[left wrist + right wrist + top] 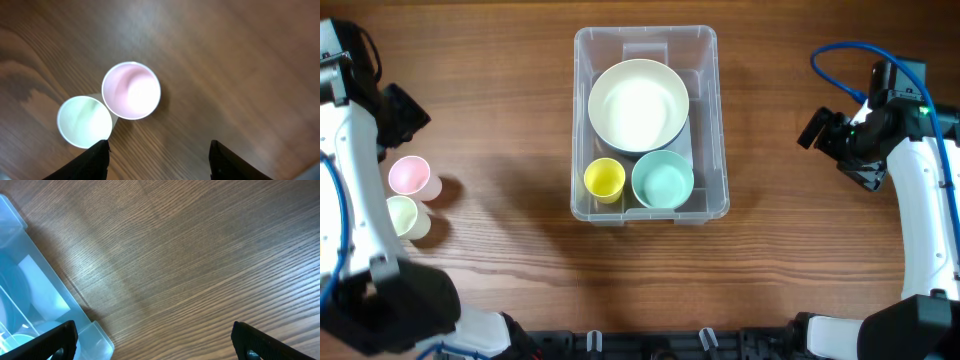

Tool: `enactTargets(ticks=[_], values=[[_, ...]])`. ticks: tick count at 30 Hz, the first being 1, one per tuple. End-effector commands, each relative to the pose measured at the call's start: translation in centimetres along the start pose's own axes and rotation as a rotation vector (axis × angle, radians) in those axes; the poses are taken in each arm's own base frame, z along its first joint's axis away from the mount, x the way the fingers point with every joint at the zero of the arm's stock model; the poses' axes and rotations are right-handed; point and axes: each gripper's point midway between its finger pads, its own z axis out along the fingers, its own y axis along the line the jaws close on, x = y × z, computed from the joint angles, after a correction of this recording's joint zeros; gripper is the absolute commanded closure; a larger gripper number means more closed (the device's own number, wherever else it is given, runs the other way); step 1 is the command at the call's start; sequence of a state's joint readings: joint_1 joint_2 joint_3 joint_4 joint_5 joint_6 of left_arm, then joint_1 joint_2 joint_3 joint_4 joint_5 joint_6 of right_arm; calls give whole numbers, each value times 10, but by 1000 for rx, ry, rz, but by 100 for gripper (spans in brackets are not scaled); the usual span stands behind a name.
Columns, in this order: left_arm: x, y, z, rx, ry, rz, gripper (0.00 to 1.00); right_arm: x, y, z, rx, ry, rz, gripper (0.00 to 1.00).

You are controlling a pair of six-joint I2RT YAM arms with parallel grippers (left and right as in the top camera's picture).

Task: Pack container
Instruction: 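Grasp the pink cup with the left gripper, then drop the pink cup into the yellow cup in the bin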

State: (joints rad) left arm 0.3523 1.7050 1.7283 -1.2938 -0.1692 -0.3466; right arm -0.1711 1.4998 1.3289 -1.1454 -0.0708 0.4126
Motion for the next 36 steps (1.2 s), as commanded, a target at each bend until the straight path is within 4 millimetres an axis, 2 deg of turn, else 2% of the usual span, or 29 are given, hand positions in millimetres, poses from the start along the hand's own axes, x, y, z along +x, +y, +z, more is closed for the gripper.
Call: enactTargets(ticks=[1, 2, 4, 7, 8, 11, 13, 16, 19, 24, 26, 30, 31, 33, 35, 36], values=[[19, -2, 80, -51, 223, -1, 35, 2, 0, 2, 4, 6, -18, 0], [27, -4, 101, -75, 281, 10, 36, 2, 0, 2, 4, 6, -18, 0], [40, -3, 128, -107, 354, 22, 36, 2, 0, 2, 4, 7, -19, 0], [54, -1, 159, -127, 399, 27, 36, 2, 0, 2, 4, 6, -18, 0], [58, -1, 165, -130, 408, 29, 38, 2, 0, 2, 4, 6, -18, 0], [58, -4, 164, -126, 401, 37, 56, 2, 0, 2, 4, 6, -18, 0], [58, -6, 163, -124, 400, 41, 76, 2, 0, 2, 4, 6, -19, 0], [58, -13, 159, -116, 385, 57, 94, 2, 0, 2, 4, 6, -19, 0], [53, -20, 147, -97, 347, 70, 96, 2, 0, 2, 4, 6, -18, 0], [37, -23, 111, -53, 251, 59, 96, 2, 0, 2, 4, 7, -18, 0], [32, -21, 86, -30, 203, 53, 96, 2, -1, 2, 4, 7, -19, 0], [36, -37, 11, 77, 68, 96, 96, 2, 0, 2, 4, 6, -19, 0], [39, -45, -7, 117, 30, 117, 96, 2, 0, 2, 4, 6, -19, 0], [58, -86, -70, 274, -118, 233, 96, 2, 0, 2, 4, 6, -19, 0], [95, -129, -114, 409, -187, 390, 96, 1, 0, 2, 4, 6, -19, 0], [119, -147, -125, 451, -183, 472, 96, 1, 0, 2, 4, 6, -19, 0]])
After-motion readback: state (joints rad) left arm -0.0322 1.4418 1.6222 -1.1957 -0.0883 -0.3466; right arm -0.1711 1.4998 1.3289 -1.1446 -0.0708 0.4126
